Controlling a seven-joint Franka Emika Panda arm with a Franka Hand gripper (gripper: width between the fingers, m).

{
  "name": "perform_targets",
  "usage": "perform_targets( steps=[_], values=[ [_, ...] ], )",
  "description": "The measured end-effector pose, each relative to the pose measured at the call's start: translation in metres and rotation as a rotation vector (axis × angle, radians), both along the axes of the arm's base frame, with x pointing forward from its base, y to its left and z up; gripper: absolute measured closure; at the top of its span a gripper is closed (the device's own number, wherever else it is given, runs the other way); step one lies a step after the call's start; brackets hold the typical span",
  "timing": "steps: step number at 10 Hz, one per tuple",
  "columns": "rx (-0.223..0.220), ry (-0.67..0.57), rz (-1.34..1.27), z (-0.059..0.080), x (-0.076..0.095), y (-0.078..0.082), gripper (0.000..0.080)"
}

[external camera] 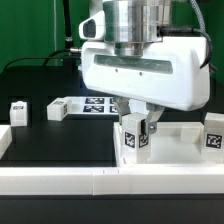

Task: Assemble square table

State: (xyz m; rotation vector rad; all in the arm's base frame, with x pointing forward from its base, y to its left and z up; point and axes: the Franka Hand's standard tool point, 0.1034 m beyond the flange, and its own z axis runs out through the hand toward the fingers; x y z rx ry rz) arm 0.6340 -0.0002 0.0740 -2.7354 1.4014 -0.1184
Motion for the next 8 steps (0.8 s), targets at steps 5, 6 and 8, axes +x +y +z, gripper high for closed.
perform_targets(
  steps=[5, 6, 8],
  values=[
    [0.005, -0.001, 0.005, -0.0002, 0.0005, -0.0013, 0.0186],
    [-0.003, -0.006, 0.074, 0.0001, 0.0011, -0.0014, 0.0186],
    [-0.021, -0.010, 0.246, 0.0000, 0.0010, -0.0017, 0.0151]
  ],
)
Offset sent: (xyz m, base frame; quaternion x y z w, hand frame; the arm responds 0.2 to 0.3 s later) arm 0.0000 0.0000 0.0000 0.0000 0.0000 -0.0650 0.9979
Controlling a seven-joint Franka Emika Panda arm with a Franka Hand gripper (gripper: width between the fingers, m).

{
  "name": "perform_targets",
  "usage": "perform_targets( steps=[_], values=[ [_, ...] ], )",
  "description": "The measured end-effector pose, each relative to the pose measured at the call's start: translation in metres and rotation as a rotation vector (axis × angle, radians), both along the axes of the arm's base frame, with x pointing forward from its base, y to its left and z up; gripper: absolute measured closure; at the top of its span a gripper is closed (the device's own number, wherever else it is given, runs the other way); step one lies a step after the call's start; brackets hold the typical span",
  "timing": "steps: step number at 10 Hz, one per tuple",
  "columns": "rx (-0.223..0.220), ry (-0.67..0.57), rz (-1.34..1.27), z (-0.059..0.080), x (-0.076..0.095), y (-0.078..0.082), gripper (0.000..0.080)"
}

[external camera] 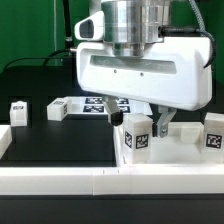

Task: Assemble square table

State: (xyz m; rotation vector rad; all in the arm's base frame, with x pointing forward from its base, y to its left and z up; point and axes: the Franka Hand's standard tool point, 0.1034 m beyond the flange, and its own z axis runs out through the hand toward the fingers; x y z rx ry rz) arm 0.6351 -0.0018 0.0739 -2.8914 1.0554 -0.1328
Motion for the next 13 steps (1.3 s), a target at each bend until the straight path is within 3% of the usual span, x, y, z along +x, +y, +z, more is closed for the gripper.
perform_targets(
  steps=[2, 7, 11, 13],
  values=[
    [-0.014, -0.004, 0.134, 0.0000, 0.0000, 0.0000, 0.0150],
    [-0.097, -0.009, 0.764, 0.0010, 0.0007, -0.0065, 0.0150],
    [-0.118, -0.006, 0.917, 0.0006, 0.0005, -0.0043, 0.0178],
    [-0.115, -0.006, 0.896, 0.0005, 0.0004, -0.0041, 0.0515]
  ],
)
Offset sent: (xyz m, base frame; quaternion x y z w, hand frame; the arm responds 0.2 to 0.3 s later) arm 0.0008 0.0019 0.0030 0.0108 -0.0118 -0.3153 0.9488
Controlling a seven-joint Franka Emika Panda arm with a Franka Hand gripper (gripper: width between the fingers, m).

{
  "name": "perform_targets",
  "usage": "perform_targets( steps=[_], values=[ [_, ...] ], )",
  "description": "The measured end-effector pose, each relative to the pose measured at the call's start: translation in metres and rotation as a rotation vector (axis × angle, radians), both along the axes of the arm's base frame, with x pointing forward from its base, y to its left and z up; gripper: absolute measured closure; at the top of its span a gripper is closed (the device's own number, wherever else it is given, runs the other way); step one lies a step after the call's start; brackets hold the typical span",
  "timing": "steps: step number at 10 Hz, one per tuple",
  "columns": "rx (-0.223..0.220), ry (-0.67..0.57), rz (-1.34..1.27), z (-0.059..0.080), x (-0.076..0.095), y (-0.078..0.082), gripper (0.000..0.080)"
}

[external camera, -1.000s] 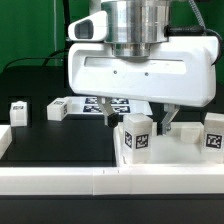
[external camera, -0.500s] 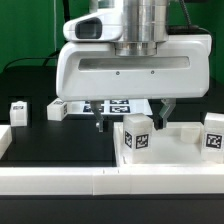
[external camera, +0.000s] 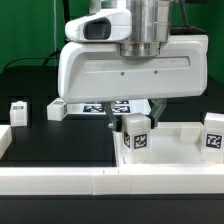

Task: Assemble square table

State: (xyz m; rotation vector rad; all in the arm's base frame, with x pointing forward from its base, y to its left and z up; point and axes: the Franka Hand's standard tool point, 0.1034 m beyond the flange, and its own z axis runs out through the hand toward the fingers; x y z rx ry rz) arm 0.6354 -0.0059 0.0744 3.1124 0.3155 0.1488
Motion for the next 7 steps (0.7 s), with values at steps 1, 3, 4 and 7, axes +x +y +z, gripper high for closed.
perform_targets(
  steps=[1, 3, 4, 7],
  values=[
    [0.001, 0.000, -0.014, 0.0000, 0.0000, -0.0002, 0.0515],
    [0.010, 0.000, -0.091, -0.0001, -0.0001, 0.0000, 0.0514],
    [0.016, -0.001, -0.151, -0.0002, -0.0001, 0.0000, 0.0514],
    [0.063, -0.015, -0.519, -0.0004, -0.0009, 0.0008, 0.0514]
  ],
)
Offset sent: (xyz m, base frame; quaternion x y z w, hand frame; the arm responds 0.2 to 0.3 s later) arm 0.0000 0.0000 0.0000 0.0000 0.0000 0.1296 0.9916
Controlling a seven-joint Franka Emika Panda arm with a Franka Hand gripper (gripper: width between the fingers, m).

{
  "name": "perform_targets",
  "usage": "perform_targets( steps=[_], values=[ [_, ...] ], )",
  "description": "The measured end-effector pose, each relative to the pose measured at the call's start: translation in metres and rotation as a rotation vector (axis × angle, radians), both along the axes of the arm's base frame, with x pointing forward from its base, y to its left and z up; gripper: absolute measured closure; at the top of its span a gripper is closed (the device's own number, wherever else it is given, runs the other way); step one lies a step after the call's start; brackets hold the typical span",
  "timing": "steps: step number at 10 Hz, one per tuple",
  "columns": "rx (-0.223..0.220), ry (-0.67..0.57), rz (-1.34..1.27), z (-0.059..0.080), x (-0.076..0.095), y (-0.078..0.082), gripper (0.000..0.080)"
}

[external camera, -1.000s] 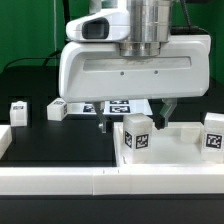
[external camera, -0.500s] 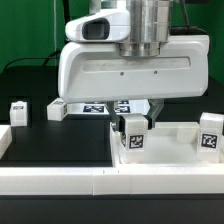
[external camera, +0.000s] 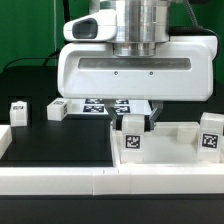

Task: Assemble square table

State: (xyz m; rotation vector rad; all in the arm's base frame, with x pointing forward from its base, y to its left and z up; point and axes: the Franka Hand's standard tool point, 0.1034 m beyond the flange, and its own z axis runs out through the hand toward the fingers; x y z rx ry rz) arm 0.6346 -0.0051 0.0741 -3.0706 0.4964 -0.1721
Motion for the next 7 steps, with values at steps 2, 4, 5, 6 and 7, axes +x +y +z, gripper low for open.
perform_targets(
  steps=[2, 4, 5, 6, 7],
  values=[
    [0.042, 0.002, -0.260, 0.0001, -0.0003, 0.0023, 0.0514],
    [0.078, 0.019, -0.524, 0.0000, -0.0015, 0.0036, 0.0514],
    [0.093, 0.030, -0.669, -0.0003, -0.0009, 0.0045, 0.0514],
    [0.103, 0.040, -0.782, -0.0003, -0.0005, 0.0048, 0.0514],
    [0.103, 0.040, -0.787, -0.0004, -0.0006, 0.0045, 0.0514]
  ],
)
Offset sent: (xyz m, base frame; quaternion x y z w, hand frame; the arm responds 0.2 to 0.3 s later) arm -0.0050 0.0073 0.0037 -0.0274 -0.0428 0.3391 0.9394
